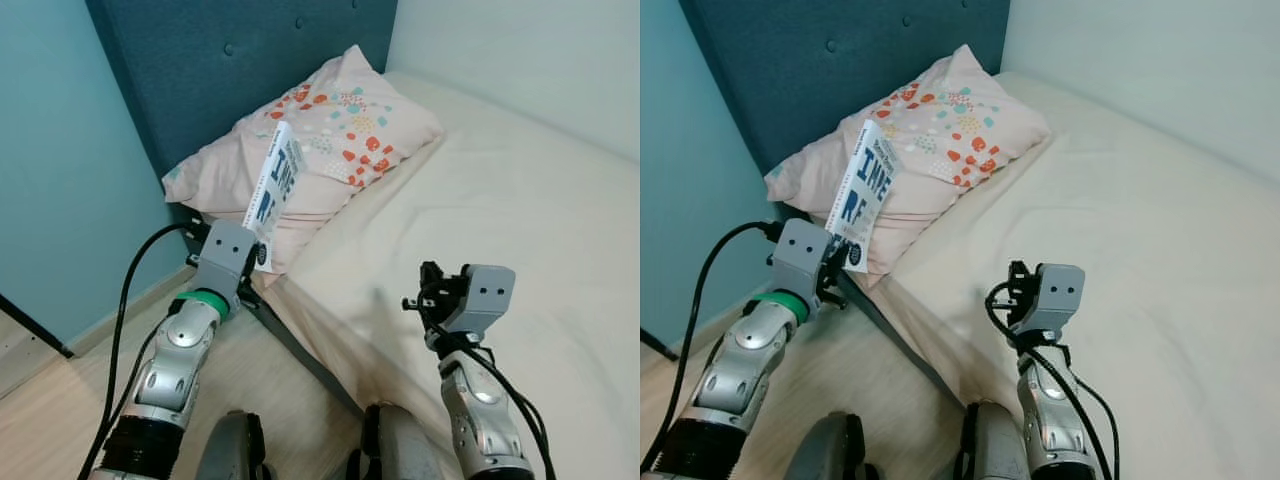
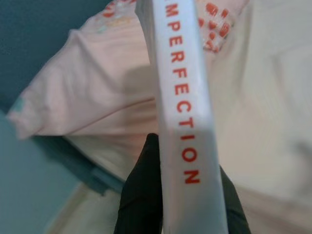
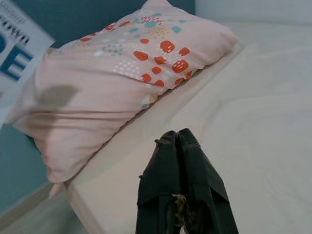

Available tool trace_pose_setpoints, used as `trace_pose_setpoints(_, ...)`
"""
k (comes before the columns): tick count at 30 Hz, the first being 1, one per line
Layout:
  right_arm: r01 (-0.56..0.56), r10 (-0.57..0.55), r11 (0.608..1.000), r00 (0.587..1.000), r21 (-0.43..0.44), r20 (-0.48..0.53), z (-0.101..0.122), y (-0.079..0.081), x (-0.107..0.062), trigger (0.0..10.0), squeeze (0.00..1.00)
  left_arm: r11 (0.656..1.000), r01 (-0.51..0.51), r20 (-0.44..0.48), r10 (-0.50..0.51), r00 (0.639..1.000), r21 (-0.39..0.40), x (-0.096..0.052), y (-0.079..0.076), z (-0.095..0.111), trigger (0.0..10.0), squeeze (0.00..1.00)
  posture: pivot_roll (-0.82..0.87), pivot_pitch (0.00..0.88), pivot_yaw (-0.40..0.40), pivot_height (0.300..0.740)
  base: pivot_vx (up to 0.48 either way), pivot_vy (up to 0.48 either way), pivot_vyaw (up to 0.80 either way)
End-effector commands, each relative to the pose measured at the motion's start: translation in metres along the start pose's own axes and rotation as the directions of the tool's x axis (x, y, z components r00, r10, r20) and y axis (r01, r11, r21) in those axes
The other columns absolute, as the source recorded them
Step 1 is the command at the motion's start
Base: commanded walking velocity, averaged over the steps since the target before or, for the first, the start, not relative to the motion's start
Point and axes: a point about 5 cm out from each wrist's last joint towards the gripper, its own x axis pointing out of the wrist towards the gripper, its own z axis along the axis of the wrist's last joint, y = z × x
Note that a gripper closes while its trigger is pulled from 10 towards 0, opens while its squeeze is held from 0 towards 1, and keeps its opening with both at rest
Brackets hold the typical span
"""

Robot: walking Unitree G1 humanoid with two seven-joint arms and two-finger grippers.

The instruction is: Clean up the room

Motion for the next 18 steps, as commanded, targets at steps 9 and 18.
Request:
trace_pose_setpoints(9, 0.043, -0.034, 0.988, 0.997, -0.150, 0.067, 0.021, -0.018, -0.014, 10.0, 0.00, 0.828, 0.235, -0.042, -0.297, 0.954, -0.510, 0.046, -0.022, 0.008, 10.0, 0.00, -0.07, 0.185, 0.024, 0.615, 0.000, 0.000, 0.00)
trace_pose_setpoints(18, 0.230, -0.122, 0.917, 0.939, -0.326, 0.322, 0.098, -0.046, -0.020, 10.0, 0.00, 0.529, 0.111, -0.087, -0.335, 0.938, -0.841, 0.053, -0.071, -0.004, 10.0, 0.00, -0.18, 0.267, 0.033, 0.615, 0.000, 0.000, 0.00)
